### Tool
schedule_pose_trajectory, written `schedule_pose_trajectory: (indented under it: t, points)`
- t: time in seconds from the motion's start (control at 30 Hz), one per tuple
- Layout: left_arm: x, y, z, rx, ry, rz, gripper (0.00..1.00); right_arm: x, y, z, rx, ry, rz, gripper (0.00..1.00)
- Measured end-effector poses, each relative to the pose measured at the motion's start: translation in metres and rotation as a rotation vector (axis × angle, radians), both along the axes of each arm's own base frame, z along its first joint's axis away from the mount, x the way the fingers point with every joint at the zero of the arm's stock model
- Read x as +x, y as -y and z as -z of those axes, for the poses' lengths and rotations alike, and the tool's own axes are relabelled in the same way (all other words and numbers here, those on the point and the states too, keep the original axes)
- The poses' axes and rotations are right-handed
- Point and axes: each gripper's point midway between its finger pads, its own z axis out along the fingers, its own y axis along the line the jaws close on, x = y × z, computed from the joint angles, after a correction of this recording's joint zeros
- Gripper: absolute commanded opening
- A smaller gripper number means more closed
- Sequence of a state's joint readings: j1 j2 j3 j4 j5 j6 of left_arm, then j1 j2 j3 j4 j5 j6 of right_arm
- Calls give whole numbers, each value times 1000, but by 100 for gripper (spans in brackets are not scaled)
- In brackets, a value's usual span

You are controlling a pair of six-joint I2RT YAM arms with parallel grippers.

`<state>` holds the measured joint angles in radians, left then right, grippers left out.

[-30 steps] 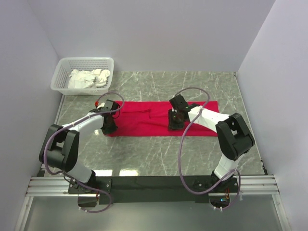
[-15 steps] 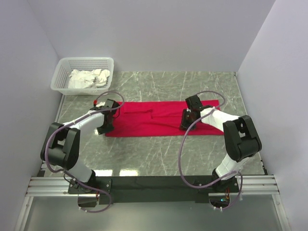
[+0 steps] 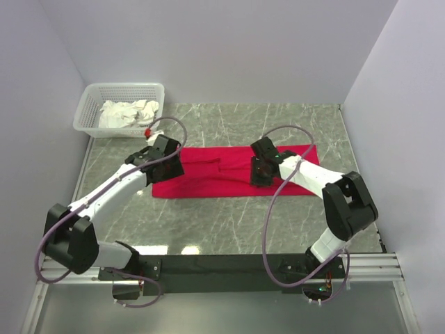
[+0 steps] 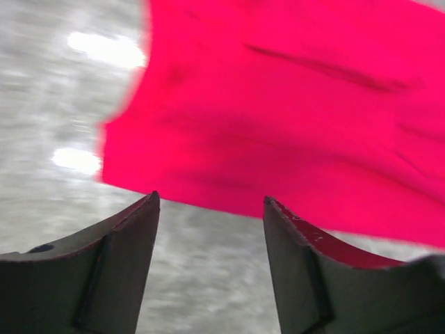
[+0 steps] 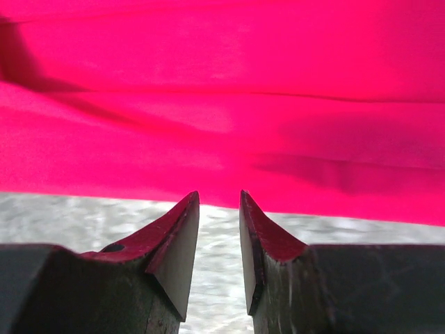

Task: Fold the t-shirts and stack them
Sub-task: Fold the tshirt

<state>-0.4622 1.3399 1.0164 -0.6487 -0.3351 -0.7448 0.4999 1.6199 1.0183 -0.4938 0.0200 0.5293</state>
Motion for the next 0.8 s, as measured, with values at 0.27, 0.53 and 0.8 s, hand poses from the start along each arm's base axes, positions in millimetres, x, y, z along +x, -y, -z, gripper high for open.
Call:
schedule_pose_trajectory:
  t: [0.27, 0.53, 0.8]
  points:
    - [8, 46, 52, -76, -109, 64, 50, 3, -36, 14, -15, -28, -32, 33]
    - [1, 43, 98, -34, -212, 47, 48, 17, -37, 29, -64, -42, -7, 33]
    - [-2, 40, 104, -35, -205, 25, 47, 66, -24, 14, -124, 32, 52, 33]
